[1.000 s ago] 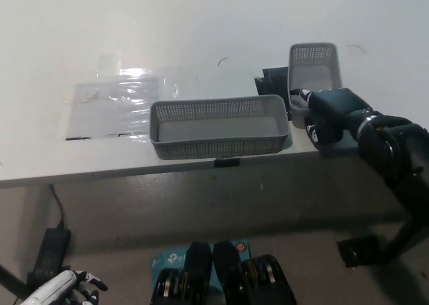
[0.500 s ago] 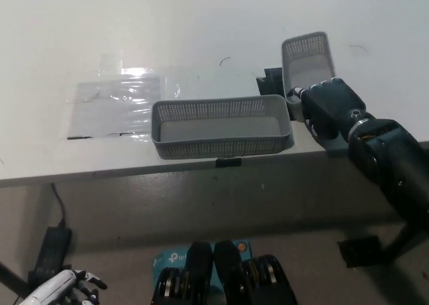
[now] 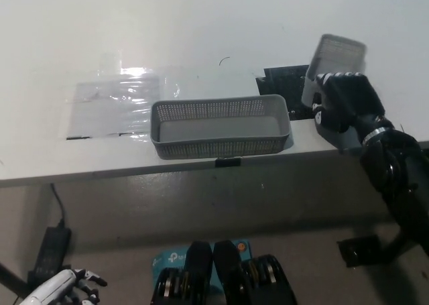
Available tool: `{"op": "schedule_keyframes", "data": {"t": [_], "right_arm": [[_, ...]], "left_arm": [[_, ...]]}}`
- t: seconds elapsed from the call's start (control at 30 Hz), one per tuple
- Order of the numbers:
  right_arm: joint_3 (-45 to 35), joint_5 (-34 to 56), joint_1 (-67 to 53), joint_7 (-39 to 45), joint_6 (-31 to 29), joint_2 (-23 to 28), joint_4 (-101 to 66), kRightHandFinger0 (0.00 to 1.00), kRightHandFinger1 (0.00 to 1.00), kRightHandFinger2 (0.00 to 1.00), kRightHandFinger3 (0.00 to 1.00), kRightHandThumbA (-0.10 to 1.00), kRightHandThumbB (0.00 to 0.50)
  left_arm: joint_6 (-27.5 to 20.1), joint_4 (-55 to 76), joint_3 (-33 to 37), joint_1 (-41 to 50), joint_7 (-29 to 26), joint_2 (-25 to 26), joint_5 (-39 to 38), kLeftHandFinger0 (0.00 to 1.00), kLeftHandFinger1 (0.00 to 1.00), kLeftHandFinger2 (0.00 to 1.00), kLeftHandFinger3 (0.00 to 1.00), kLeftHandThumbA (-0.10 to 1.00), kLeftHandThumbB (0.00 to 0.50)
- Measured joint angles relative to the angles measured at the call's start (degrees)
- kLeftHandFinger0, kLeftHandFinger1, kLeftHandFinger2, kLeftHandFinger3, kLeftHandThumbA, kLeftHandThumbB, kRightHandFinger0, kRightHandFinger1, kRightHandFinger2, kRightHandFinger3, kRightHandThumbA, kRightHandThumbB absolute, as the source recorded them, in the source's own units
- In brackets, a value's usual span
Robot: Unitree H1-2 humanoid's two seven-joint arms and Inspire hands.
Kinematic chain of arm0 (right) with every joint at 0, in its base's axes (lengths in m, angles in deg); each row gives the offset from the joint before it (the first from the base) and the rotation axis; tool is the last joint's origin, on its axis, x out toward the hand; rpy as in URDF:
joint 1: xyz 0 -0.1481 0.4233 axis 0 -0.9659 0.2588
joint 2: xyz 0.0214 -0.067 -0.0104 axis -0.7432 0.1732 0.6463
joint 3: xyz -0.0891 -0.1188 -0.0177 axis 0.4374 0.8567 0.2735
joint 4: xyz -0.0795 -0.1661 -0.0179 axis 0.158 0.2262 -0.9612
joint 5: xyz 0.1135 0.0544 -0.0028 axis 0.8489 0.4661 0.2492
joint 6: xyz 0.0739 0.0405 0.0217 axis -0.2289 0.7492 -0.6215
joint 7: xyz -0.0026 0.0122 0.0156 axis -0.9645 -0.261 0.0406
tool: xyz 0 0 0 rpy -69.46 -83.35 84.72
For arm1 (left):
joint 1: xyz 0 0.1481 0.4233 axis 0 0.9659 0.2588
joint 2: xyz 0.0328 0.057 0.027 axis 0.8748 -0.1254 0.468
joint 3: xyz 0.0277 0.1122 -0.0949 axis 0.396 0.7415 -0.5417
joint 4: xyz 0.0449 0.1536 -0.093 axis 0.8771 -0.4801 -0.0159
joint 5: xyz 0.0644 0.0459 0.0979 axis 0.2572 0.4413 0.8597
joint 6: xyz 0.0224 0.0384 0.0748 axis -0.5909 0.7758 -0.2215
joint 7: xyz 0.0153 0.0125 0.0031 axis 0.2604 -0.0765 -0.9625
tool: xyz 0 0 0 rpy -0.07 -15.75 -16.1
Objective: The robot uses its right hand to pick up the grey box kept on the middle on the desk and place it on top of another box next to it in a right angle
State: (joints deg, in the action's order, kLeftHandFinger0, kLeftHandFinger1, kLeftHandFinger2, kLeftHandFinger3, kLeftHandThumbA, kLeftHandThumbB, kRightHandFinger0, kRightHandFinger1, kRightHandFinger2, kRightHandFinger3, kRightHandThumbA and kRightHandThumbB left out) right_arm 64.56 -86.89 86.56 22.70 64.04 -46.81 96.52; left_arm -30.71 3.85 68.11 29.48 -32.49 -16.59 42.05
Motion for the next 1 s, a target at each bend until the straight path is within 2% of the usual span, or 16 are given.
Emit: {"op": "schedule_keyframes", "data": {"t": [0.17,0.23,0.3,0.37,0.47,0.5,0.53,0.6,0.67,0.77,0.8,0.87,0.9,0.97,1.0], "right_arm": [[-2.28,2.03,-0.52,-2.16,-1.74,-1.71,0.98,0.00,0.00,0.30,0.04,-0.10,0.282],[-2.37,2.45,-0.94,-2.67,-2.11,-2.25,1.04,0.00,0.00,0.31,0.04,-0.10,0.276],[-2.38,2.73,-1.10,-3.21,-2.54,-2.45,1.07,0.00,0.00,0.31,0.05,-0.10,0.283],[-2.40,2.92,-1.13,-3.53,-2.83,-2.45,1.11,0.00,0.00,0.34,0.11,-0.10,0.288],[-2.43,3.15,-1.13,-4.09,-3.56,-2.43,1.54,0.00,0.00,0.34,0.12,-0.10,0.257],[-2.43,3.18,-1.13,-4.22,-3.71,-2.42,1.66,0.00,0.01,0.38,0.15,-0.10,0.242],[-2.43,3.20,-1.13,-4.31,-3.83,-2.41,1.76,0.00,0.03,0.41,0.20,-0.10,0.252],[-2.41,3.16,-1.13,-4.38,-4.00,-2.28,1.84,0.00,0.05,0.43,0.22,-0.10,0.260],[-2.39,3.13,-1.13,-4.39,-4.05,-2.08,1.86,0.00,0.05,0.42,0.23,-0.10,0.257],[-2.39,3.13,-1.13,-4.40,-4.20,-1.72,1.88,0.00,0.05,0.39,0.20,-0.10,0.258],[-2.38,3.13,-1.13,-4.40,-4.29,-1.51,1.88,0.00,0.03,0.35,0.18,-0.10,0.260],[-2.36,3.10,-1.12,-4.40,-4.65,-1.09,1.92,0.00,0.02,0.33,0.19,-0.10,0.243],[-2.34,3.10,-1.13,-4.40,-4.88,-0.86,1.92,0.00,0.00,0.30,0.18,-0.10,0.239],[-2.12,3.00,-1.12,-4.41,-5.40,-0.25,1.83,0.00,0.01,0.36,0.20,-0.10,0.259],[-2.05,2.97,-1.12,-4.41,-5.63,0.04,1.71,0.00,0.06,0.42,0.23,-0.10,0.280]], "left_arm": [[0.02,0.00,-0.18,0.02,0.00,-0.44,0.08,0.39,0.42,0.56,0.66,0.31,0.358],[0.03,0.01,-0.21,0.02,0.00,-0.63,0.10,0.46,0.47,0.60,0.70,0.32,0.355],[0.05,0.01,-0.15,0.02,0.01,-0.66,0.19,0.46,0.47,0.61,0.70,0.33,0.354],[0.07,0.01,-0.18,0.02,0.01,-0.66,0.29,0.48,0.49,0.64,0.71,0.32,0.359],[0.08,0.00,-0.21,0.01,0.01,-0.66,0.37,0.42,0.45,0.59,0.68,0.31,0.354],[0.10,0.00,-0.23,0.01,0.01,-0.66,0.36,0.40,0.43,0.57,0.68,0.31,0.351],[0.12,0.00,-0.26,0.01,0.01,-0.67,0.36,0.40,0.43,0.57,0.68,0.32,0.350],[0.12,0.00,-0.31,0.01,0.01,-0.67,0.36,0.42,0.44,0.58,0.69,0.33,0.349],[0.07,0.00,-0.30,0.01,0.01,-0.67,0.40,0.38,0.40,0.54,0.68,0.31,0.347],[0.03,0.00,-0.37,0.01,0.00,-0.70,0.39,0.39,0.41,0.56,0.69,0.29,0.344],[0.03,0.00,-0.38,0.01,0.00,-0.71,0.39,0.41,0.43,0.57,0.70,0.29,0.339],[0.06,0.01,-0.39,0.02,0.01,-0.72,0.39,0.37,0.40,0.55,0.68,0.29,0.352],[0.06,0.01,-0.44,0.05,0.01,-0.72,0.37,0.40,0.43,0.57,0.67,0.29,0.356],[0.01,-0.01,-0.56,0.06,0.01,-0.72,0.31,0.43,0.45,0.60,0.68,0.31,0.348],[0.01,0.00,-0.55,0.06,0.01,-0.71,0.33,0.44,0.46,0.61,0.69,0.30,0.350]]}}
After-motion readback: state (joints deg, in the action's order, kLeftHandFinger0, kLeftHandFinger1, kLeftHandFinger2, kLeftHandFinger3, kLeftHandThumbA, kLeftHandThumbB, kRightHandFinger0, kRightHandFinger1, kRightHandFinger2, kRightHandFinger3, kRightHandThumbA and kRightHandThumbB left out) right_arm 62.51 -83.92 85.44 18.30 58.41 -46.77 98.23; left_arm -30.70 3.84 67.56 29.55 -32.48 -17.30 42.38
